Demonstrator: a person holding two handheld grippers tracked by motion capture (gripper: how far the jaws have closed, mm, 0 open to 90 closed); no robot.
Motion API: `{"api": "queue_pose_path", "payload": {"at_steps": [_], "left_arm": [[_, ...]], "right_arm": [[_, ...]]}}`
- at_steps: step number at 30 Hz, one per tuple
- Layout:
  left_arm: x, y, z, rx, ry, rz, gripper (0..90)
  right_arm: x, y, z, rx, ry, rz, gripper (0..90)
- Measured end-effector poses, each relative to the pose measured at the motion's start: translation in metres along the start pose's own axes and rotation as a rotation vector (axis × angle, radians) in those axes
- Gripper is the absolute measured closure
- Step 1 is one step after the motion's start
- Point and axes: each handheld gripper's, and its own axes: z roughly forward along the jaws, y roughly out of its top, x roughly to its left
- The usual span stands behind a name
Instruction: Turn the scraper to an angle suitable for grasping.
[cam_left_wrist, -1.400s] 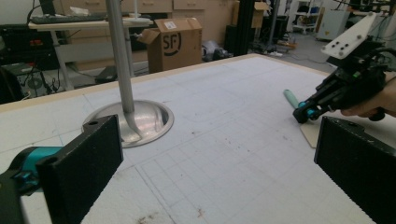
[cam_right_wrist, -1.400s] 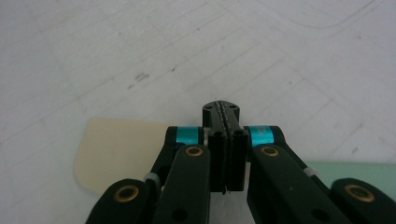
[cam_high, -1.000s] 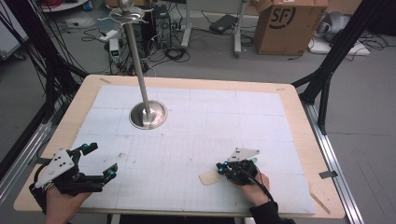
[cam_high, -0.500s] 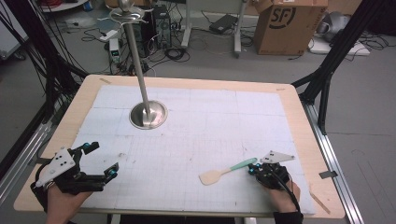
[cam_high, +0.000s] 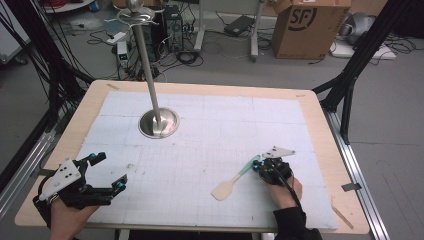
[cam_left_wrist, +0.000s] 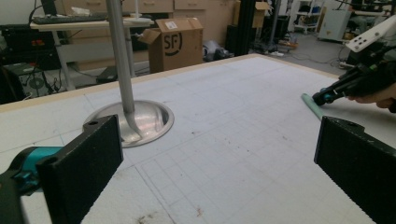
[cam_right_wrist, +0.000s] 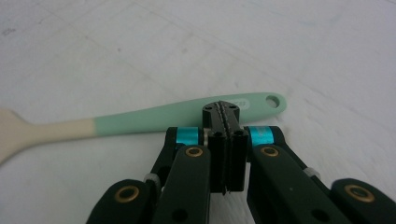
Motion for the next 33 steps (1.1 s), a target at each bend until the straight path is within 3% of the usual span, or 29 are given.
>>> {"api": "queue_pose_path", "payload": {"at_steps": [10,14,15,18,25,27,28,33], "left_arm": [[0.003,0.000,-0.003,-0.009,0.006,-0.005,1.7],[0.003,0.000,-0.004,-0.011,0.008,-0.008,1.7],[0.003,0.001,-0.005,-0.011,0.009,-0.006,1.7],[0.004,0.001,-0.005,-0.012,0.012,-0.006,1.7],[0.004,0.001,-0.006,-0.012,0.013,-0.004,1.7],[0.005,0.001,-0.007,-0.012,0.013,-0.007,1.7],[0.005,0.001,-0.007,-0.014,0.014,-0.006,1.7],[0.005,0.002,-0.009,-0.019,0.017,-0.006,1.7]], "right_arm": [[0.036,0.036,0.036,-0.009,0.084,-0.077,90.0],[0.054,0.044,0.045,-0.020,0.134,-0.114,90.0],[0.063,0.047,0.049,-0.024,0.170,-0.128,90.0],[0.074,0.050,0.051,-0.021,0.187,-0.155,90.0],[0.108,0.056,0.055,-0.007,0.308,-0.233,90.0],[0.117,0.056,0.053,-0.003,0.316,-0.268,90.0],[0.120,0.056,0.053,0.002,0.348,-0.273,90.0],[0.129,0.058,0.053,0.008,0.363,-0.310,90.0]]}}
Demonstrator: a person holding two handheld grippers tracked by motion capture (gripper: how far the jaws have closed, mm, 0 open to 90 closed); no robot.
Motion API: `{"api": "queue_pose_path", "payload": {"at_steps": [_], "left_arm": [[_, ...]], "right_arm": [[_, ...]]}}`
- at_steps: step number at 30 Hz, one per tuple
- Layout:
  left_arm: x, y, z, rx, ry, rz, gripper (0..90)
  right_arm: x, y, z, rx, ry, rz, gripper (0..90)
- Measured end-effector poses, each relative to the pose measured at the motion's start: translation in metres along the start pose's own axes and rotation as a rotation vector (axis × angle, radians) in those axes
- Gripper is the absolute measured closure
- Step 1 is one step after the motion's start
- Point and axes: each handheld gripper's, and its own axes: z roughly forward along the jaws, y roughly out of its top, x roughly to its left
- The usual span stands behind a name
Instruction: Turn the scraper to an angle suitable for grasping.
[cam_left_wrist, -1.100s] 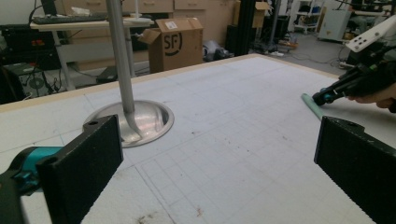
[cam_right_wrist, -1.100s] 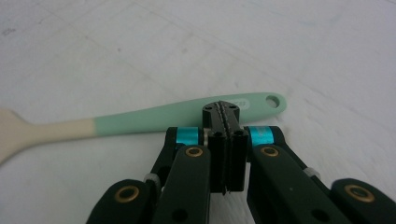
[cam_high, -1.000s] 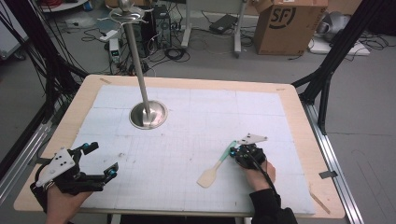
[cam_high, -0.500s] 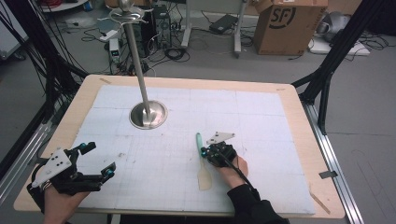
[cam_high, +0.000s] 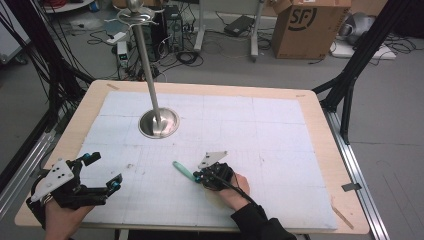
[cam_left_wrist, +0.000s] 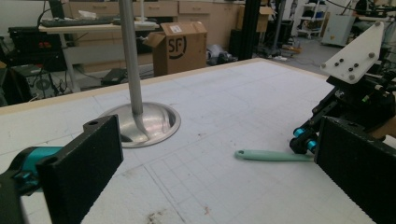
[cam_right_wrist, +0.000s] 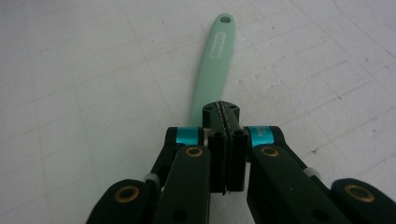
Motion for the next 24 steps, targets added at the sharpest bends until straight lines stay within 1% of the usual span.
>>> {"api": "queue_pose_path", "payload": {"at_steps": [1,2,4,6,8,9,10,12,14,15,16,18,20,21,22,23,24], "left_arm": [[0.000,0.000,-0.001,-0.002,-0.002,0.000,1.7],[0.000,0.001,-0.001,-0.003,-0.002,0.000,1.7],[0.001,0.001,-0.002,-0.008,0.001,-0.004,1.7],[0.003,0.002,-0.004,-0.012,0.004,-0.006,1.7],[0.004,0.002,-0.005,-0.018,0.004,-0.008,1.7],[0.005,0.003,-0.005,-0.021,0.005,-0.009,1.7],[0.006,0.003,-0.005,-0.020,0.006,-0.012,1.7],[0.007,0.004,-0.005,-0.025,0.003,-0.012,1.7],[0.007,0.004,-0.004,-0.028,0.000,-0.013,1.7],[0.007,0.004,-0.004,-0.026,-0.004,-0.012,1.7],[0.006,0.005,-0.003,-0.023,-0.006,-0.009,1.7],[0.006,0.006,-0.004,-0.028,-0.009,-0.007,1.7],[0.006,0.007,-0.005,-0.030,-0.008,-0.009,1.7],[0.006,0.007,-0.005,-0.031,-0.005,-0.007,1.7],[0.006,0.007,-0.006,-0.029,-0.009,-0.006,1.7],[0.006,0.007,-0.006,-0.029,-0.008,-0.007,1.7],[0.006,0.007,-0.006,-0.029,-0.010,-0.006,1.7]], "right_arm": [[0.000,0.000,0.000,-0.001,-0.002,0.002,90.0],[0.000,0.001,-0.001,-0.016,-0.003,-0.002,90.0],[0.001,0.002,-0.007,-0.059,-0.006,0.012,90.0],[0.002,0.003,-0.014,-0.100,0.002,0.026,89.5],[0.004,0.002,-0.022,-0.129,-0.003,0.038,81.8],[0.005,0.001,-0.025,-0.137,-0.002,0.052,78.6],[0.005,0.000,-0.029,-0.153,-0.002,0.053,74.6],[0.007,-0.004,-0.038,-0.183,0.009,0.070,62.8],[0.008,-0.009,-0.046,-0.215,0.020,0.092,60.3],[0.009,-0.011,-0.050,-0.231,0.030,0.096,57.5],[0.009,-0.012,-0.053,-0.228,0.042,0.097,54.4],[0.008,-0.014,-0.060,-0.239,0.038,0.094,46.0],[0.008,-0.016,-0.067,-0.252,0.038,0.124,34.9],[0.008,-0.017,-0.070,-0.256,0.030,0.138,27.8],[0.008,-0.017,-0.071,-0.254,0.019,0.148,17.5],[0.009,-0.017,-0.072,-0.249,0.006,0.157,10.0],[0.010,-0.016,-0.072,-0.228,-0.005,0.158,4.2]]}}
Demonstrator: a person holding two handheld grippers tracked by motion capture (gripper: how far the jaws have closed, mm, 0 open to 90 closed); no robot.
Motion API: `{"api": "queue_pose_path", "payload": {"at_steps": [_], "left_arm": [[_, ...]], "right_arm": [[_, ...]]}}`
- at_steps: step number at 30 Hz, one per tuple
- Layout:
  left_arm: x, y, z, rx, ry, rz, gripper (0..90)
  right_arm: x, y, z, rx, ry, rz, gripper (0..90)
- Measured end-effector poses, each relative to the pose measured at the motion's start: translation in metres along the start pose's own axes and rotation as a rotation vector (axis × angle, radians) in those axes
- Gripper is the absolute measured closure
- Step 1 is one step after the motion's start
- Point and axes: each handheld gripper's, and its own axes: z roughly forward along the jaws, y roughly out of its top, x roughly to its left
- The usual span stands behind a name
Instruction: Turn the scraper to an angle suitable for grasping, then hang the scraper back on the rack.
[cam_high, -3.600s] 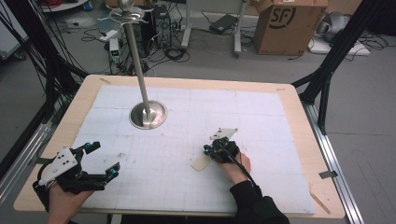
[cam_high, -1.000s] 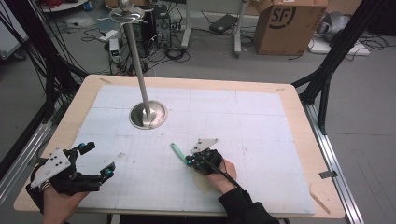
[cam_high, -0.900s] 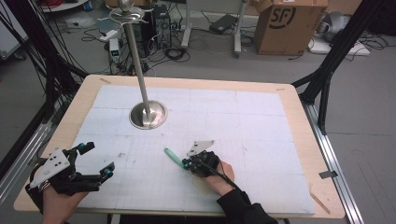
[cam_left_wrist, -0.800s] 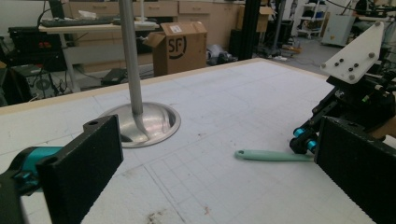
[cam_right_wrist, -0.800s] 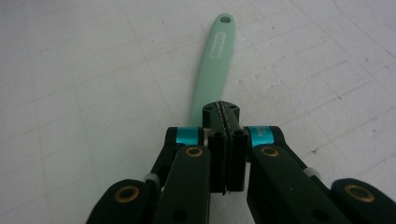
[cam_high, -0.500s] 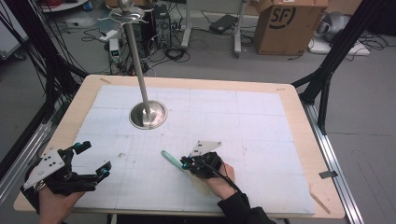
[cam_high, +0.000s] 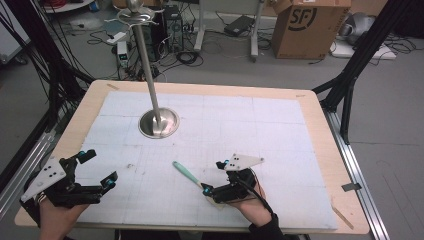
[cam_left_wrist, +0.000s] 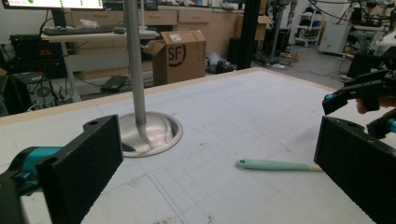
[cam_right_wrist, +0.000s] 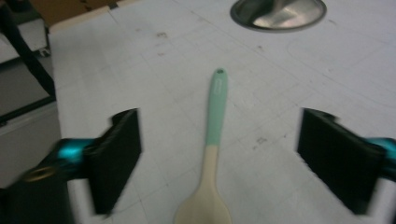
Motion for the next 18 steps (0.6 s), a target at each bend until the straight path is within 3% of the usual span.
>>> {"api": "queue_pose_path", "payload": {"at_steps": [1,3,5,8,18], "left_arm": [[0.000,0.000,0.000,0.000,-0.002,0.001,1.7],[0.000,0.000,0.000,-0.001,-0.002,-0.003,1.7],[0.001,0.000,0.000,-0.002,-0.002,-0.004,1.7],[0.000,0.001,-0.001,-0.002,-0.002,-0.002,1.7],[-0.002,0.001,-0.003,0.002,-0.001,0.001,1.7]], "right_arm": [[0.002,0.000,0.001,0.020,-0.015,-0.001,0.0],[0.004,0.001,0.002,0.031,-0.036,-0.010,0.0],[0.006,0.001,0.005,0.033,-0.022,-0.024,0.0],[0.009,0.001,0.010,0.062,-0.041,-0.062,0.0],[0.007,0.003,0.021,0.104,-0.046,-0.061,0.1]]}}
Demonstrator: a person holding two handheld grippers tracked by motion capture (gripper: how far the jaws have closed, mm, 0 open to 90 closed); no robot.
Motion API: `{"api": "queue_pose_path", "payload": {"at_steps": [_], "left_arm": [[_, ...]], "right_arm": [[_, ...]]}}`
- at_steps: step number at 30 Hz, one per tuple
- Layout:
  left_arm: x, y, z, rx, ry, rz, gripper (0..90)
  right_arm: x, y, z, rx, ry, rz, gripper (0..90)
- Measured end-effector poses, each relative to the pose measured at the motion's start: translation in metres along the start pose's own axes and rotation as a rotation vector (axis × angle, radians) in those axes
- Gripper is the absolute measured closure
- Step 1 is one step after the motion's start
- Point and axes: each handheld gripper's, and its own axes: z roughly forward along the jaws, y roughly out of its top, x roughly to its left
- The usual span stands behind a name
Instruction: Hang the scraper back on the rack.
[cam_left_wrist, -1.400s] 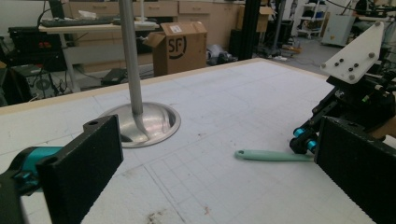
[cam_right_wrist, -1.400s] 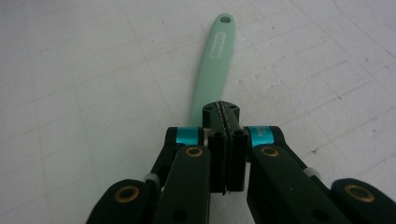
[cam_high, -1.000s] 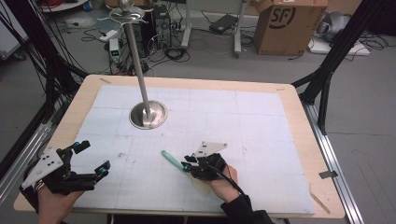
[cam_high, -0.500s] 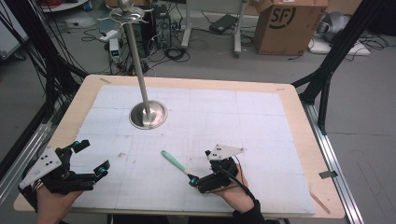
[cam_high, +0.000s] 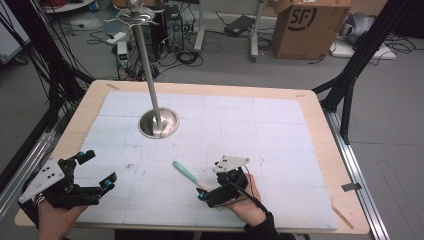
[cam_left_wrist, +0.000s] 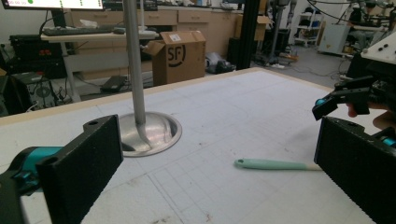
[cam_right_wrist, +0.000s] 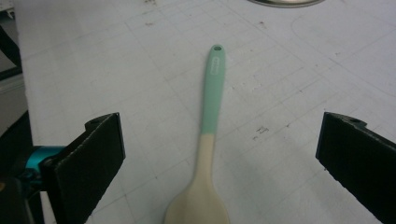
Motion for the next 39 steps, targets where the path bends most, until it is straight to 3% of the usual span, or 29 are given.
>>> {"api": "queue_pose_path", "payload": {"at_steps": [5,9,13,19,28,39], "left_arm": [[0.000,-0.001,-0.002,0.003,-0.002,0.001,1.7],[0.001,0.001,-0.001,-0.009,-0.003,-0.004,1.7],[0.000,0.000,0.001,0.002,-0.004,-0.003,1.7],[0.000,0.001,0.000,-0.003,-0.003,-0.003,1.7],[0.003,-0.001,0.001,0.000,-0.003,-0.013,1.7],[0.003,-0.001,0.001,0.000,-0.001,-0.013,1.7]], "right_arm": [[-0.003,0.005,0.015,0.056,0.000,0.029,1.1],[-0.004,0.009,0.023,0.096,0.029,0.021,10.2],[-0.007,0.010,0.030,0.173,0.041,0.021,20.5],[-0.003,0.009,0.036,0.264,0.017,0.038,38.4],[0.004,0.017,0.041,0.362,-0.035,-0.023,59.5],[0.011,0.029,0.046,0.479,-0.060,0.013,68.9]]}}
